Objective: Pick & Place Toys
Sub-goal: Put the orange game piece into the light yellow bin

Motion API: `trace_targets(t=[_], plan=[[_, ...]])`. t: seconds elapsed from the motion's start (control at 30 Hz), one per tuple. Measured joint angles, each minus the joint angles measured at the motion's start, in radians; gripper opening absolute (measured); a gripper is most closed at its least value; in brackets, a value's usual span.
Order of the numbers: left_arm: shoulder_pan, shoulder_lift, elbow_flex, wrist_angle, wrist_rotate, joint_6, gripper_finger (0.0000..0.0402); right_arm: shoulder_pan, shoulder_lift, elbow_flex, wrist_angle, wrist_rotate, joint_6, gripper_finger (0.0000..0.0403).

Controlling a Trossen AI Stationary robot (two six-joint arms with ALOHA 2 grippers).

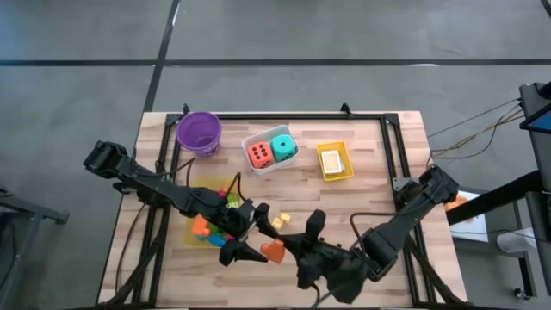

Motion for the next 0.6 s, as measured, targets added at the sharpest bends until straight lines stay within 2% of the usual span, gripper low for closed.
trace_targets(t=[0.37,0.47,0.6], plan=[[-0.001,0.000,0.000,0.001,-0.056,0.000,0.0351,-0.060,0.002,0.000,0.024,-0.028,-0.056,0.0008],[-0.001,0.000,0.000,0.001,-0.074,0.000,0.0331,-0.064,0.002,0.000,0.034,-0.028,-0.069,0.0008],[0.000,0.000,0.000,-0.001,-0.075,0.000,0.0279,-0.061,0.002,0.000,0.056,-0.029,-0.094,0.0008]])
